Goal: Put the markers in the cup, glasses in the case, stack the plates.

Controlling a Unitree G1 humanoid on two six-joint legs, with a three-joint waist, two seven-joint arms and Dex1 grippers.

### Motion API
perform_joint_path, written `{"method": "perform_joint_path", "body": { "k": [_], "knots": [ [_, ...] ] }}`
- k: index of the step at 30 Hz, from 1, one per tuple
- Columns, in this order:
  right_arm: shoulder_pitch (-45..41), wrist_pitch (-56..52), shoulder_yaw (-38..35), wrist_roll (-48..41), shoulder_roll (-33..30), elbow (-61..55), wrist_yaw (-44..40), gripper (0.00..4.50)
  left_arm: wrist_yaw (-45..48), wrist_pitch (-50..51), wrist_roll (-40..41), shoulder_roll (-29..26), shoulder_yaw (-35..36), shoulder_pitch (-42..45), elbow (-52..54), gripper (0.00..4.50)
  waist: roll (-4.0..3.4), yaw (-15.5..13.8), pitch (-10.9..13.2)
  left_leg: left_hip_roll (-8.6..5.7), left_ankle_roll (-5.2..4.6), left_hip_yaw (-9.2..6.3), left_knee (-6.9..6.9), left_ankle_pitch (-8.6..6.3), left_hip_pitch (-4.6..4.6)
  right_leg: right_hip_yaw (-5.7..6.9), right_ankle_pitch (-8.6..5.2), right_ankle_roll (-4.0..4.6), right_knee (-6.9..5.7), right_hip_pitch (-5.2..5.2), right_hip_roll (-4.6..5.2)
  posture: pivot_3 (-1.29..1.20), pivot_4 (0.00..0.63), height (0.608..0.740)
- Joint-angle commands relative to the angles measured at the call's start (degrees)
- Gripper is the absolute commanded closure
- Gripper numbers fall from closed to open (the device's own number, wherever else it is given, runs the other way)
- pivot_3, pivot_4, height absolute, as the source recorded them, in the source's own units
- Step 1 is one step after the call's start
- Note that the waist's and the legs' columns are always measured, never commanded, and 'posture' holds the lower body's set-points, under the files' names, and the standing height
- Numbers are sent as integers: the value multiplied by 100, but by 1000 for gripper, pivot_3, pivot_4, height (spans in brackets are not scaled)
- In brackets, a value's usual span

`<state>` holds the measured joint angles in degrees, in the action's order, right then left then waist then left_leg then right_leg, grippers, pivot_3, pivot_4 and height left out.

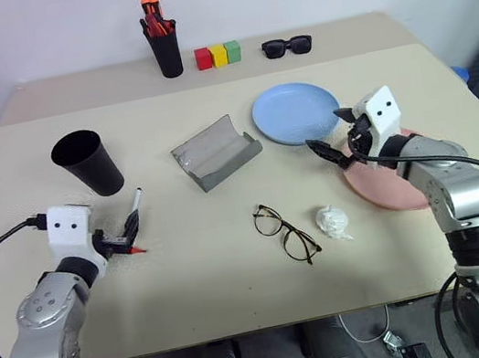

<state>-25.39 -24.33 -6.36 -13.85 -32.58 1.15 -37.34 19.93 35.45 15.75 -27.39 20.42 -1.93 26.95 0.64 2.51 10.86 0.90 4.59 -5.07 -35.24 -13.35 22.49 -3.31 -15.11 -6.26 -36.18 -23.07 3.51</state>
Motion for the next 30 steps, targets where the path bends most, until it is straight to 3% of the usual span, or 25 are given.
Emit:
{"method": "perform_joint_path", "body": {
  "k": [1,12,30],
  "knots": [
    [20,182,-295,-52,-233,49,-71,89,111,-223,51,-110,156,-34,-30,79,0,-2,0,0,0,0,0,0,0,0,0,0,0,0,0,0,150,740],
    [111,581,-618,-80,-847,643,-466,89,774,-1041,156,-392,528,-484,-809,79,3,2,1,1,0,5,2,0,0,-1,0,1,6,0,1,0,150,740],
    [224,1342,-565,65,-779,1220,-406,89,546,-889,185,-241,229,-331,-603,79,4,1,2,1,0,8,0,0,-4,-4,1,-1,1,2,2,0,150,740]
  ]
}}
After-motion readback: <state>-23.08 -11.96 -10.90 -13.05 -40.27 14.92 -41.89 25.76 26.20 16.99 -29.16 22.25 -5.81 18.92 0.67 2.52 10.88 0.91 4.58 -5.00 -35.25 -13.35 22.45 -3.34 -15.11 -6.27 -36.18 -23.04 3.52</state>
